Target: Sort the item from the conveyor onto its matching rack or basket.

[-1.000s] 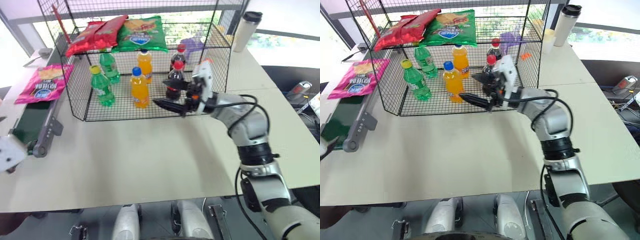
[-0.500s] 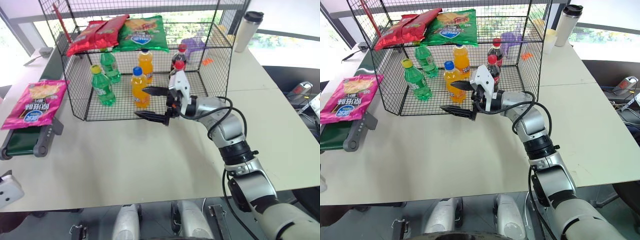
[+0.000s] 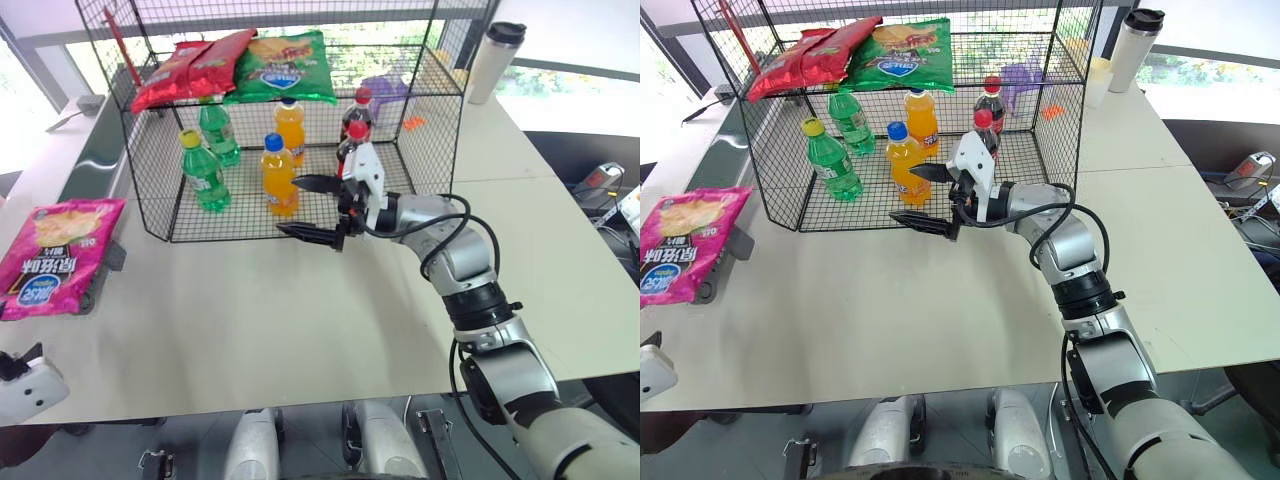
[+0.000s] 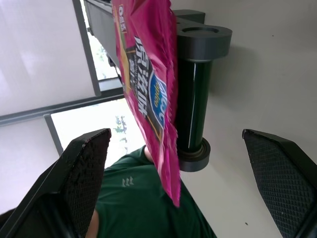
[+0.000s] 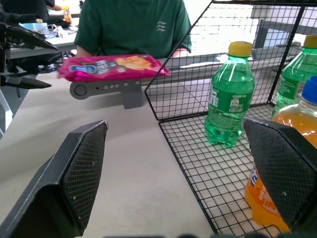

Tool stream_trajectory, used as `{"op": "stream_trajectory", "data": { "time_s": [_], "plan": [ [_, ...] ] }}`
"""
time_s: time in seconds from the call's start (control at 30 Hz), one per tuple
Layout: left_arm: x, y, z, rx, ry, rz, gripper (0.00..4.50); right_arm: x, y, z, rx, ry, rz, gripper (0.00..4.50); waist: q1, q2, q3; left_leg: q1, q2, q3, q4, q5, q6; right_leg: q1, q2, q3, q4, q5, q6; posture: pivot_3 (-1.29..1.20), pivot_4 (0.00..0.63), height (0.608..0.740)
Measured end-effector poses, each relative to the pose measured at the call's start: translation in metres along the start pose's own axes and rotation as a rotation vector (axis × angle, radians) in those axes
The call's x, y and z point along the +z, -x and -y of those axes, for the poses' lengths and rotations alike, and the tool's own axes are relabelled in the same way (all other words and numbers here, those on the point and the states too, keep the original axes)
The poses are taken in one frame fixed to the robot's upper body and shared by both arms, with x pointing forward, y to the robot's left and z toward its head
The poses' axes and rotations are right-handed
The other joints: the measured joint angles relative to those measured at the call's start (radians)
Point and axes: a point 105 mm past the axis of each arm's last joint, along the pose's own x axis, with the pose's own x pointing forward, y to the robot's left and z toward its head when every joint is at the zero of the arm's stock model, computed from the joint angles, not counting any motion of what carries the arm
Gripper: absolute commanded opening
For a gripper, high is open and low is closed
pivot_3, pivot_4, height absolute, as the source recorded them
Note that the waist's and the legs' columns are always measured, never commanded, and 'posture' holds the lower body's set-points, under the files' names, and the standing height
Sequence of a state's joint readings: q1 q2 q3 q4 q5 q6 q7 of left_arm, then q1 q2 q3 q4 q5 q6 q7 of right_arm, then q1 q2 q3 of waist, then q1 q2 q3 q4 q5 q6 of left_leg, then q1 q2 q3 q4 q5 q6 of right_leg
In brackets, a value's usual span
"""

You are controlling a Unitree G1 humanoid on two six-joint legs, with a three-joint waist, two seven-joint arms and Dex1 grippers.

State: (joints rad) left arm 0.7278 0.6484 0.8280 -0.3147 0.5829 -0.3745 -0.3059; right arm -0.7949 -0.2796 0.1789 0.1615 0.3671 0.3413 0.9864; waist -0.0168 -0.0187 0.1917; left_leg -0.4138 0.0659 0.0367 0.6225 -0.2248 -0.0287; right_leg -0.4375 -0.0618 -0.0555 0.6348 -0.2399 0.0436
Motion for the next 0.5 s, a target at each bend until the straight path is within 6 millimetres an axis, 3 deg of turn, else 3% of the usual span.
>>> {"op": "stream_trajectory", "data": {
  "time_s": [0.27, 0.47, 0.5],
  "plan": [
    [0.004, -0.016, 0.003, 0.020, 0.002, 0.004, 4.43, -0.003, 0.002, 0.002, -0.023, -0.005, -0.006, 4.50, 0.001, 0.000, 0.000, 0.000, 0.000, 0.000, 0.001, 0.000, 0.000, 0.000, 0.000, 0.000, 0.002, 0.000, 0.000, 0.00, 0.150, 0.740],
    [0.003, -0.029, -0.012, 0.108, -0.025, -0.022, 4.43, -0.005, 0.004, 0.004, -0.043, -0.008, -0.013, 4.50, 0.001, -0.001, 0.000, 0.000, 0.000, 0.000, 0.001, 0.000, 0.000, 0.000, 0.000, 0.000, 0.003, 0.002, 0.003, 0.00, 0.150, 0.740],
    [0.004, -0.031, -0.013, 0.112, -0.031, -0.022, 4.19, -0.005, 0.004, 0.004, -0.047, -0.009, -0.013, 4.50, 0.001, -0.001, 0.000, 0.000, 0.000, 0.000, 0.001, 0.000, 0.000, 0.000, 0.000, 0.000, 0.003, 0.002, 0.003, 0.00, 0.150, 0.740]
  ]
}}
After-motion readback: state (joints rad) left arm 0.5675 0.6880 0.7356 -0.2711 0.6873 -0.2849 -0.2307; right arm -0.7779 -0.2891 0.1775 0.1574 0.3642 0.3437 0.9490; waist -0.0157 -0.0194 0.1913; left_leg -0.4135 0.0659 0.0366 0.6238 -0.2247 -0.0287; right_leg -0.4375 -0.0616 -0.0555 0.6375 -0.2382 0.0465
